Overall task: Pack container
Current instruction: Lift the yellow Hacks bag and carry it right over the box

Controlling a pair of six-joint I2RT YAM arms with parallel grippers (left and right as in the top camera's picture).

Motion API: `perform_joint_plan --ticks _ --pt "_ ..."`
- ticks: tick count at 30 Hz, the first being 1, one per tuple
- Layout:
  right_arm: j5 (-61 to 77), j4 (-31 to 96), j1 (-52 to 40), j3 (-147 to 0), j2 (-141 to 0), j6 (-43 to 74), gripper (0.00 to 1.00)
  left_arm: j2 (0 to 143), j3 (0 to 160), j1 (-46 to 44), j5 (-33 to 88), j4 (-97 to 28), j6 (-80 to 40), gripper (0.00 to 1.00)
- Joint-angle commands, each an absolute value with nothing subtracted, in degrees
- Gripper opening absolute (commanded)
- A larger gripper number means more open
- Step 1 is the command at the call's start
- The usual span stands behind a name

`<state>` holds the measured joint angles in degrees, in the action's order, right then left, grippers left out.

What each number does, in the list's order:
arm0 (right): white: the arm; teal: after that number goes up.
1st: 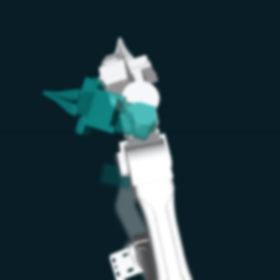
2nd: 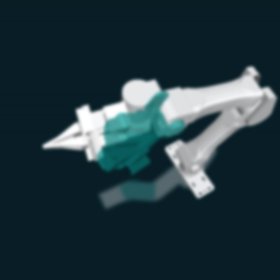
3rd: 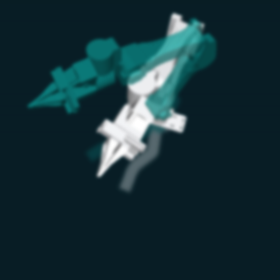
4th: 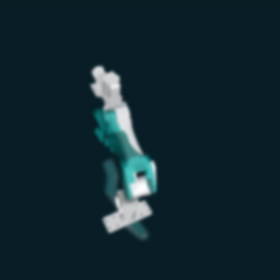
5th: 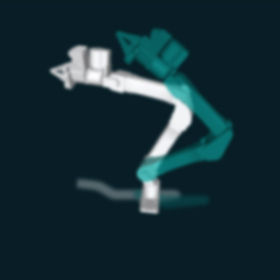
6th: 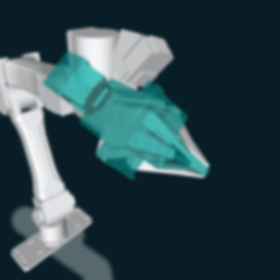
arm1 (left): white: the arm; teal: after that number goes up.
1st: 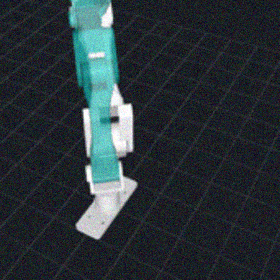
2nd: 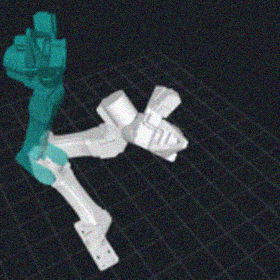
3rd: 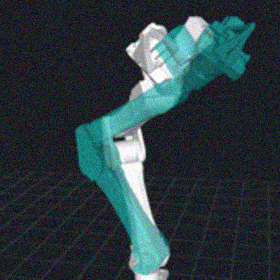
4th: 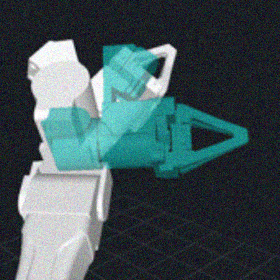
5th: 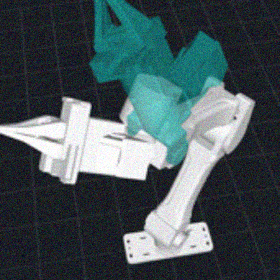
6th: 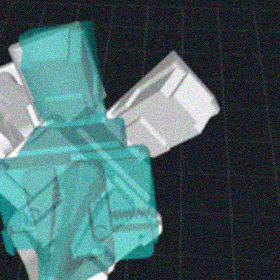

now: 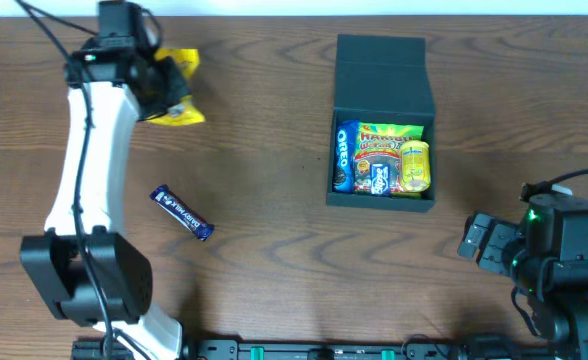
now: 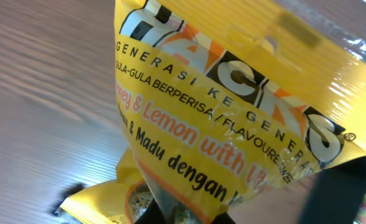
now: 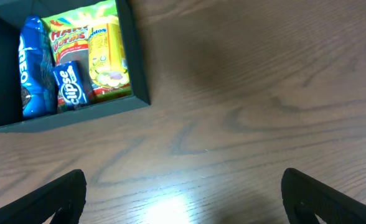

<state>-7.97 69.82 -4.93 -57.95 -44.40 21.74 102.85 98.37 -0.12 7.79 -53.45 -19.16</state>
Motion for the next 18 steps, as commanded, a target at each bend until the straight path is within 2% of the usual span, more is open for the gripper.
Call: perform_joint_plan --ticks 1,9,18 --pt "-9.1 70.4 -4.5 -57.9 -44.2 22.2 0.99 101.7 99.6 -6.0 8.6 -53.6 -24.4 0.06" --pt "-9.2 72.3 -4.5 -57.9 -44.2 22.2 0.99 101.6 99.6 -20.6 7.9 -49.4 -33.4 0.06" --pt "-9.2 73.9 -4.5 -57.8 -44.2 22.3 0.99 101.7 99.6 -32.1 0.2 -47.2 -41.3 0.06"
